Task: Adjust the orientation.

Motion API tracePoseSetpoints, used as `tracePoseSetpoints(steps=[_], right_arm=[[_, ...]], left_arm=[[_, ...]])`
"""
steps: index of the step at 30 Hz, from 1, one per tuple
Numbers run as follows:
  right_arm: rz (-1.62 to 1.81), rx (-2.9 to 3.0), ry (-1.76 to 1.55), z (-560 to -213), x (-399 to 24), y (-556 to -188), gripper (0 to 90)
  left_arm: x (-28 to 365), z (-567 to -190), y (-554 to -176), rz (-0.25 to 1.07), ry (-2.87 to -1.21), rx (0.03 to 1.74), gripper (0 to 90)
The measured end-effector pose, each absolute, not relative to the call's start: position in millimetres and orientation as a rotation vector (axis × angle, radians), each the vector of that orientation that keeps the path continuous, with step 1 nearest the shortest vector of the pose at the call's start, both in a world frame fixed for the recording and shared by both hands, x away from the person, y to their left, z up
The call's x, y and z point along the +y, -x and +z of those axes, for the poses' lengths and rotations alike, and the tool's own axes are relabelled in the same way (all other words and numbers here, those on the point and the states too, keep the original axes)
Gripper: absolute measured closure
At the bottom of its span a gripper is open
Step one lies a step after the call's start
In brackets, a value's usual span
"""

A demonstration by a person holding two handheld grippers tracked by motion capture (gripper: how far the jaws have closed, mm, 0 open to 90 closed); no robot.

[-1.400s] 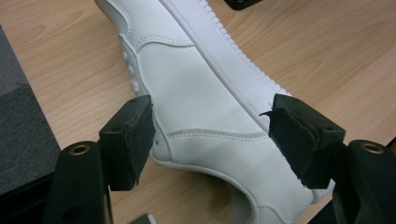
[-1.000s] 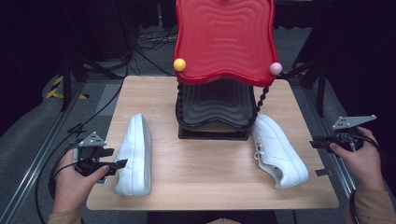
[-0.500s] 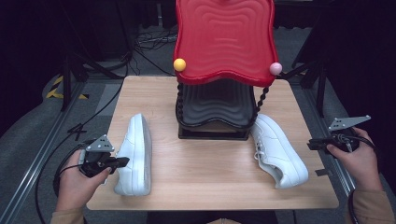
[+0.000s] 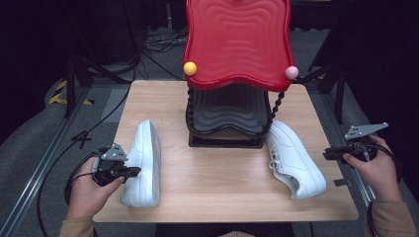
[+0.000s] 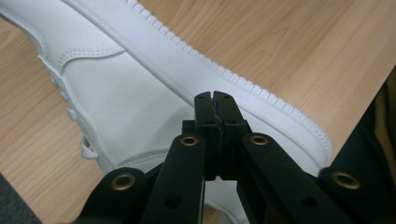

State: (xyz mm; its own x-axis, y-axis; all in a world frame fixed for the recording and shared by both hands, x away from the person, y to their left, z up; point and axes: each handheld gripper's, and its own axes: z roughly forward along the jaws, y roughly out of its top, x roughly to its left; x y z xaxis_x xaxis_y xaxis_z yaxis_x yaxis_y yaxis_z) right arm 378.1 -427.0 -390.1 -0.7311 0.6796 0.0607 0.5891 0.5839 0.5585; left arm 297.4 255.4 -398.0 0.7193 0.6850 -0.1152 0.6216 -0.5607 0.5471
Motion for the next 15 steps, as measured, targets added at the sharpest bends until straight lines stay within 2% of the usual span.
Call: tracePoseSetpoints(steps=[15], right_arm=[[0.824, 2.67, -1.066, -394.3, -424.3, -379.9, 74.6]], left_arm=[[245.1, -405.5, -299.6, 0.141, -2.401, 0.969, 90.0]])
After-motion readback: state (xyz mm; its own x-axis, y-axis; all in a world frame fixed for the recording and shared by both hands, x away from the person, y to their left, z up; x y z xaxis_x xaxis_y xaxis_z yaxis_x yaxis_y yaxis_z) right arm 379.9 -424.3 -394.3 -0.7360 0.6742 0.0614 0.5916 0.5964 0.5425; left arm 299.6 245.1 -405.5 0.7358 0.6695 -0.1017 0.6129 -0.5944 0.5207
